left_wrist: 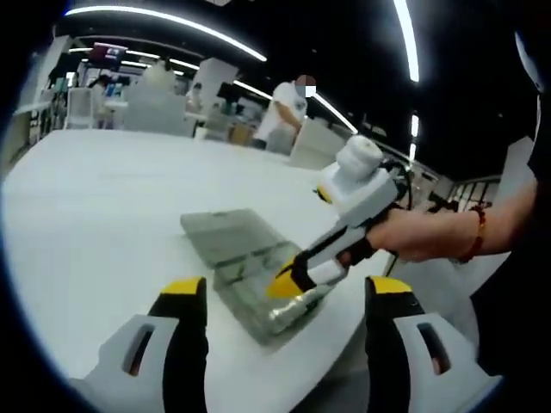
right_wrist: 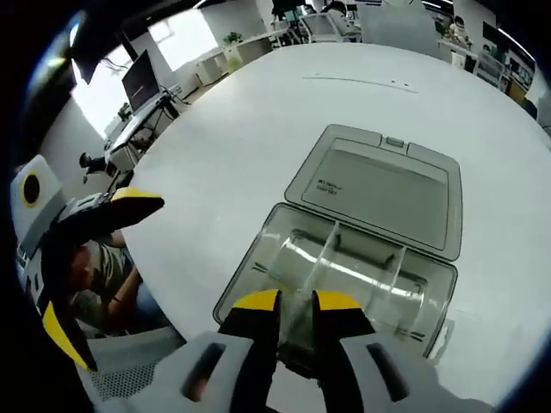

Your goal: Insert the divider into the dual guide fixture by aligning both edges with the guide slots and pushing it downward to the bottom, including one-sided entry, uneven engagement, binding, and posture correction.

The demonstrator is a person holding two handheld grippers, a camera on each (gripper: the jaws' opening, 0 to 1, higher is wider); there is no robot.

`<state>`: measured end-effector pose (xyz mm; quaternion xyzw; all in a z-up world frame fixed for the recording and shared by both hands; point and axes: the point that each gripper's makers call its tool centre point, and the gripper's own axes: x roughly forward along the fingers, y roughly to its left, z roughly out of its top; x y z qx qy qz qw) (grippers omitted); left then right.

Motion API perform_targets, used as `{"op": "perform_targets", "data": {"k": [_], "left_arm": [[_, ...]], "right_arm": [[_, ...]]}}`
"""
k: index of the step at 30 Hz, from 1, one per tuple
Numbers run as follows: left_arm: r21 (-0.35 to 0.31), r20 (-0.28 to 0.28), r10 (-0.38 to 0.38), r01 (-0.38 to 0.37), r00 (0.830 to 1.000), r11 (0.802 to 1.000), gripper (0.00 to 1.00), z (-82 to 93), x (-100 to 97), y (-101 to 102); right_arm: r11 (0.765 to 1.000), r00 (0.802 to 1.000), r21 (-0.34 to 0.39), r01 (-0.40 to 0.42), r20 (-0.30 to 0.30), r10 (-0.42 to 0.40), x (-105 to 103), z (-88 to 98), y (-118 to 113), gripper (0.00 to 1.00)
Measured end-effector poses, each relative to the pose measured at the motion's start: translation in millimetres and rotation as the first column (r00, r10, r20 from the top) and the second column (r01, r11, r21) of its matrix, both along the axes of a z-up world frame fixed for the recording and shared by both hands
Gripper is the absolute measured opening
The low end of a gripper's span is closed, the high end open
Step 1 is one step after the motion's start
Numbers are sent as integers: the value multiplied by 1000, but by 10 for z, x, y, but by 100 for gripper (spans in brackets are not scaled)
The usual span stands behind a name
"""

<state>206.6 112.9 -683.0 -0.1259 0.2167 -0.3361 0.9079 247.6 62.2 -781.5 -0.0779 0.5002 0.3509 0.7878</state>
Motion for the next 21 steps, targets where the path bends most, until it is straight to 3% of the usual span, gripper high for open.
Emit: {"op": "perform_targets", "data": {"k": [9, 21], "left_arm": [[30, 7, -13, 13, 1000, 999, 74, 74, -121, -134], [81, 26, -28, 26, 999, 996, 75, 154, -199, -323]], "right_arm": [[999, 996, 19, -49, 75, 47, 22, 101, 8, 26], [992, 988, 96, -85, 140, 71, -25, 294, -45, 27]]}}
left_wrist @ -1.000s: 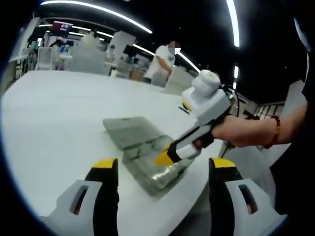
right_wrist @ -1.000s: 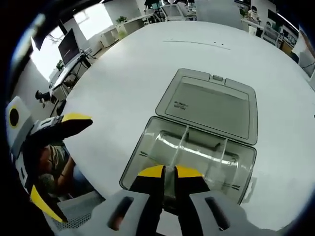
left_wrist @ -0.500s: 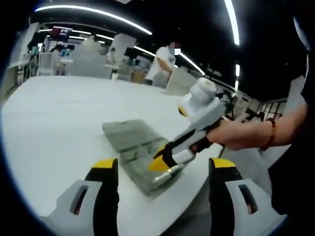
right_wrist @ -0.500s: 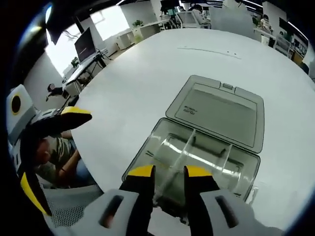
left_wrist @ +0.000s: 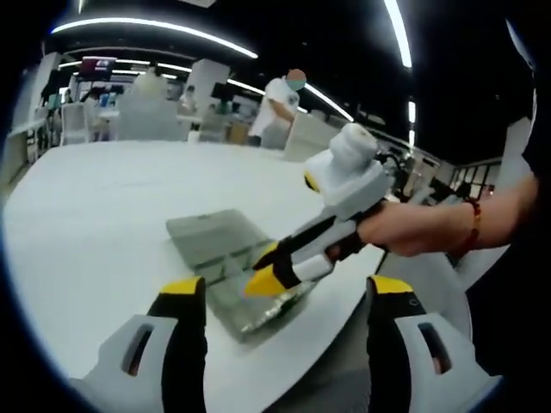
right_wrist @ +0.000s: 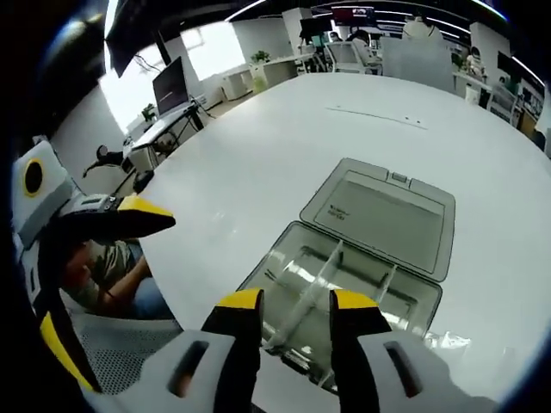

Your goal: Insert the divider into the dual guide fixture by aligning both edges with the guide slots and pushing it downward to the bottom, including one-sided entry, uneven engagement, binding, and posture correction.

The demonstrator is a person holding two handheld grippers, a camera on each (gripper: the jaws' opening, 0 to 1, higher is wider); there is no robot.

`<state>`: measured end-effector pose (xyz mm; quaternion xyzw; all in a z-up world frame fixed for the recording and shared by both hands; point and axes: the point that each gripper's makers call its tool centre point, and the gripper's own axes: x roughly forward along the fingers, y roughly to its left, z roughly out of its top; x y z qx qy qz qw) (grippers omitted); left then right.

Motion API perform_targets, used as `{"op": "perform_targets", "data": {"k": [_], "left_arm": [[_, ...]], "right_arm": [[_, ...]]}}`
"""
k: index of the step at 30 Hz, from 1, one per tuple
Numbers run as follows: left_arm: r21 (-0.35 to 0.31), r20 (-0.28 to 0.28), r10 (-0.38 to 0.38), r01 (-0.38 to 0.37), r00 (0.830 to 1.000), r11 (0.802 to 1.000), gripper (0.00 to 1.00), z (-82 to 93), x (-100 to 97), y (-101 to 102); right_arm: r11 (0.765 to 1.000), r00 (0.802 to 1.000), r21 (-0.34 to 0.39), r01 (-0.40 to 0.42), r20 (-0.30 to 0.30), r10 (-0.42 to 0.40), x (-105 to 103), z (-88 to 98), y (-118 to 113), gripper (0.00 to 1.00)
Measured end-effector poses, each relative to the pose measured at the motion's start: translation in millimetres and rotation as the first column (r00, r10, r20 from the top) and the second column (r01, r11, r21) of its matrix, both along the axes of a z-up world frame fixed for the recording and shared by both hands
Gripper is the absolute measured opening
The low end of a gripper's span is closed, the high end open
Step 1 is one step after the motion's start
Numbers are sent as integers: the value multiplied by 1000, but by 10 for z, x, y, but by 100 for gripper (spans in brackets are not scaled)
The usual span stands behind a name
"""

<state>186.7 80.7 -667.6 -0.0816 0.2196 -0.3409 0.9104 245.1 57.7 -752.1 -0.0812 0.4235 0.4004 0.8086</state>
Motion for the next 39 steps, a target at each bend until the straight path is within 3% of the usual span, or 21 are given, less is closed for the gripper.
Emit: {"op": "perform_targets", "data": {"k": [5, 20, 27, 39], "left_arm": [[23, 12, 1, -1, 1000, 1000, 76, 10, -4, -67], [48, 55, 28, -31, 998, 998, 81, 92, -29, -280], [60, 57, 3, -7, 998, 998, 83, 75, 2, -422], [86, 48, -40, 36, 998, 996, 86, 33, 22, -638]], "right_arm": [[1000, 1000, 29, 6, 11, -6, -45, 72, -59, 27], [994, 989, 108, 3, 148, -19, 7, 380, -386, 39], [990, 984, 131, 46, 162, -67, 22, 467, -637, 40], [987, 970, 97, 125, 198, -142, 3, 469, -1237, 43]]}}
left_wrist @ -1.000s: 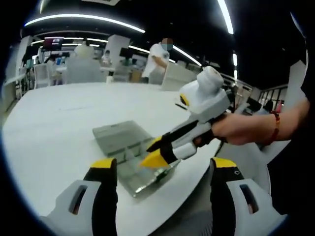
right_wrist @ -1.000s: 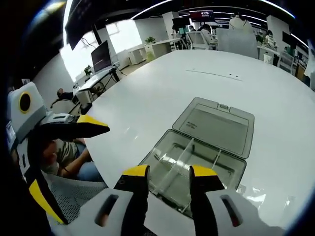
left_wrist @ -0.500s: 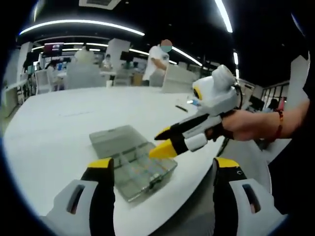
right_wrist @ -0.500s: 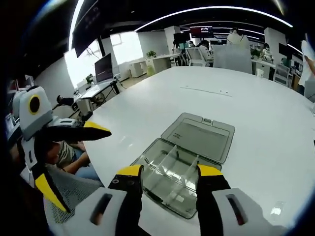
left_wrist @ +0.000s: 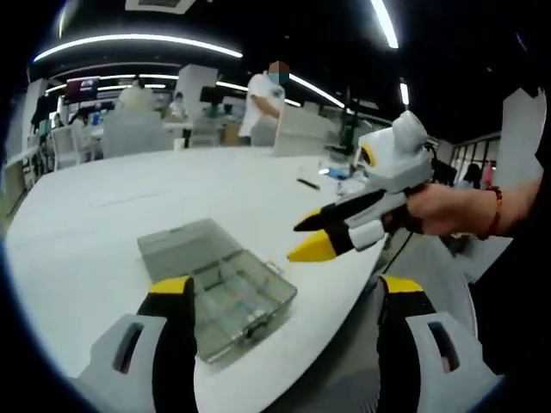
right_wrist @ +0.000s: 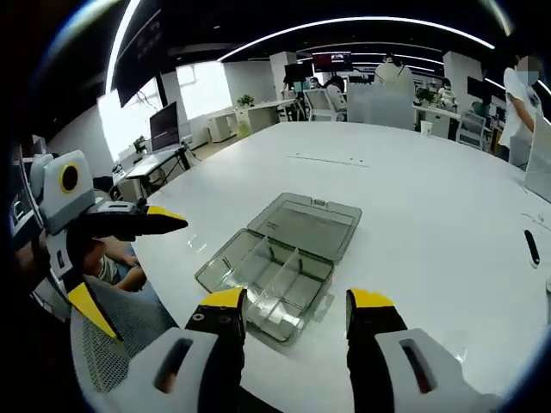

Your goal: Insert the divider into the dual guide fixture by aligning both edges with the guide slots and pushing it downward to the bottom, including one-sided entry, uneven engagement, binding, and posture correction.

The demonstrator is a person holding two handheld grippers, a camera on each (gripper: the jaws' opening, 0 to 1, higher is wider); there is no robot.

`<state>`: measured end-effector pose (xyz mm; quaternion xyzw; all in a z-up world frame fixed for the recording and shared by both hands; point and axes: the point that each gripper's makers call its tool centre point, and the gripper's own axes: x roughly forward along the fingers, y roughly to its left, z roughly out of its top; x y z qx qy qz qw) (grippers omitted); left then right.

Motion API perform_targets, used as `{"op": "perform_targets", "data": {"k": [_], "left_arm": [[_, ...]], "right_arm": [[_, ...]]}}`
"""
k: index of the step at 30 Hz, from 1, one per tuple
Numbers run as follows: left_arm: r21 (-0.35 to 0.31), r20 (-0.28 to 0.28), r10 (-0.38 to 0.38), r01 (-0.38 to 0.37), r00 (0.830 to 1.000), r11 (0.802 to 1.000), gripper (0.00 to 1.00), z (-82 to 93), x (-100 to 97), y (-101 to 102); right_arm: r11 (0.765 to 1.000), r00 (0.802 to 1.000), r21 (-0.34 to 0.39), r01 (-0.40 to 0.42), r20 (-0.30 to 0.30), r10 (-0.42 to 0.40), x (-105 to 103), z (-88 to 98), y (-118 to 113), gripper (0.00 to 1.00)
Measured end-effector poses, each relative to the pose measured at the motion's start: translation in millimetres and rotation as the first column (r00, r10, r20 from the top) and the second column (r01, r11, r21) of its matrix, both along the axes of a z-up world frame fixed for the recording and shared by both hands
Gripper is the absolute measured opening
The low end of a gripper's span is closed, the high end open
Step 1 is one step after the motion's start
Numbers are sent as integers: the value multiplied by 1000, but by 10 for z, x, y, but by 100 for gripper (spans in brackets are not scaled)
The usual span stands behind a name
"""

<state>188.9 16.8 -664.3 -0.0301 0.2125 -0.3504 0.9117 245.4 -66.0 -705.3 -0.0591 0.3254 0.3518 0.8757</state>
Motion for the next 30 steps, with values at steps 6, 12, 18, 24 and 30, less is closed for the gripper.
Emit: {"op": "perform_targets", "data": {"k": [6, 12, 18, 24, 30], "left_arm": [[10, -2, -17, 17, 1000, 1000, 86, 3, 34, -67], [12, 0, -25, 25, 1000, 1000, 86, 25, 92, -178], [14, 5, -26, 26, 1000, 1000, 86, 42, 116, -283], [16, -6, -33, 33, 999, 999, 86, 12, 108, -376], [7, -10, -21, 21, 1000, 1000, 86, -6, 115, -454]], "right_arm": [[999, 999, 0, 40, -2, -40, 30, -2, -221, 43], [998, 998, -13, 63, 6, -63, 72, -3, -435, 43], [995, 996, -33, 94, 7, -93, 132, -46, -678, 43], [990, 991, -49, 131, -20, -132, 156, -116, -893, 44], [987, 989, -74, 142, -35, -145, 153, -226, -1059, 44]]}}
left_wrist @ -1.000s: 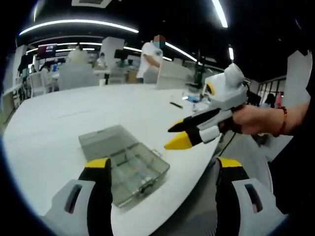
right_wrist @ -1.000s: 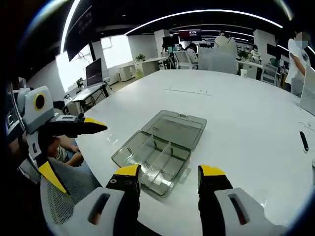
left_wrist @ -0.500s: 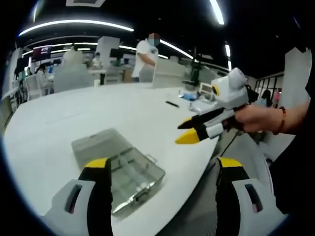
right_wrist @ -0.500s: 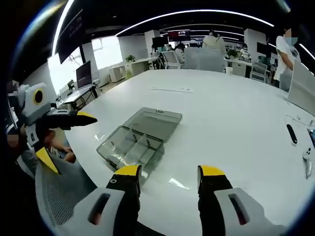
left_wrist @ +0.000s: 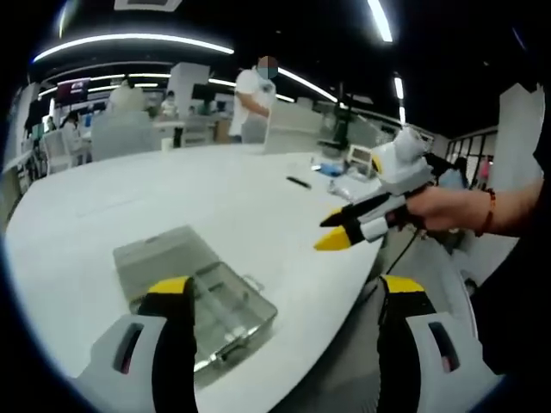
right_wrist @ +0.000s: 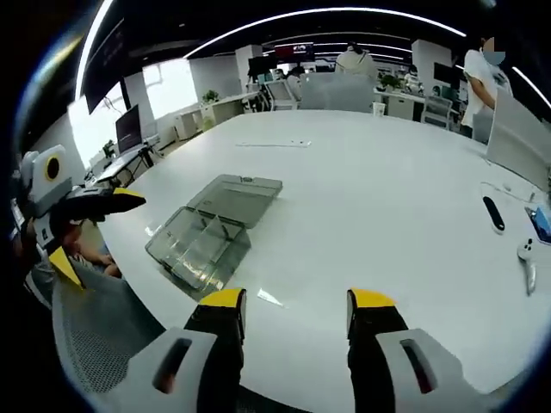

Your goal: Insert the divider into the dual guide fixture by aligning both edges with the guide slots and pushing it downward to the bottom, including one-sided entry, uneven engagement, binding, and posture correction.

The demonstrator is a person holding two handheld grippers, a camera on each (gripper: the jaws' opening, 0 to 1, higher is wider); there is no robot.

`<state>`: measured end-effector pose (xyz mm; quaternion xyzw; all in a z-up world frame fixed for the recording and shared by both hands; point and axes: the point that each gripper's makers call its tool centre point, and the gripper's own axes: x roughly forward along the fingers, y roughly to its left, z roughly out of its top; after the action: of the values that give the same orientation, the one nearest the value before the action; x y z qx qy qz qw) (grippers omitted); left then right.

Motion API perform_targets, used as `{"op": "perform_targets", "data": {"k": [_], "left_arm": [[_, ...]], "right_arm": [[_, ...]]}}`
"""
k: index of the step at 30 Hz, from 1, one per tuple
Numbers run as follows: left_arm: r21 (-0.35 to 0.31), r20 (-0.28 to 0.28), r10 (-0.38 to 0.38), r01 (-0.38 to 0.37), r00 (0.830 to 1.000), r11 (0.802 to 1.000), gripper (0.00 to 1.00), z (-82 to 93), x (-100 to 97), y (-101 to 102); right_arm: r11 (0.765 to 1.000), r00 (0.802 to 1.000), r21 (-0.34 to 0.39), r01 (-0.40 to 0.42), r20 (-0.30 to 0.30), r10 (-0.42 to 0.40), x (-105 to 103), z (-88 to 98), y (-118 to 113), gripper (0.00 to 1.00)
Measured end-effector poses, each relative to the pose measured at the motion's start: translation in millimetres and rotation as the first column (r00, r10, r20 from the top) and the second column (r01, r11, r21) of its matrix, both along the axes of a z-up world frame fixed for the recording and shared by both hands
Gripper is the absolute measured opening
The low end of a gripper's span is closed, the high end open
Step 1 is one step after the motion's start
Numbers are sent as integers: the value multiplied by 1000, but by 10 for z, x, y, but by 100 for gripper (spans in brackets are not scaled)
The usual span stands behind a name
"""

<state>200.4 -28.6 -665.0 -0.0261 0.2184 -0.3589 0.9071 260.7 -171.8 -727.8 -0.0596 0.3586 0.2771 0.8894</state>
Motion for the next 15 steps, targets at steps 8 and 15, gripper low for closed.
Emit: {"op": "perform_targets", "data": {"k": [8, 15], "left_arm": [[-2, -2, 18, -18, 1000, 1000, 86, 13, -18, -109], [4, -24, 15, -15, 1000, 1000, 86, -40, -48, -208]], "right_arm": [[999, 999, -38, 17, -38, -19, 38, -198, -218, 44], [997, 998, -64, 39, -45, -42, 120, -303, -404, 44]]}}
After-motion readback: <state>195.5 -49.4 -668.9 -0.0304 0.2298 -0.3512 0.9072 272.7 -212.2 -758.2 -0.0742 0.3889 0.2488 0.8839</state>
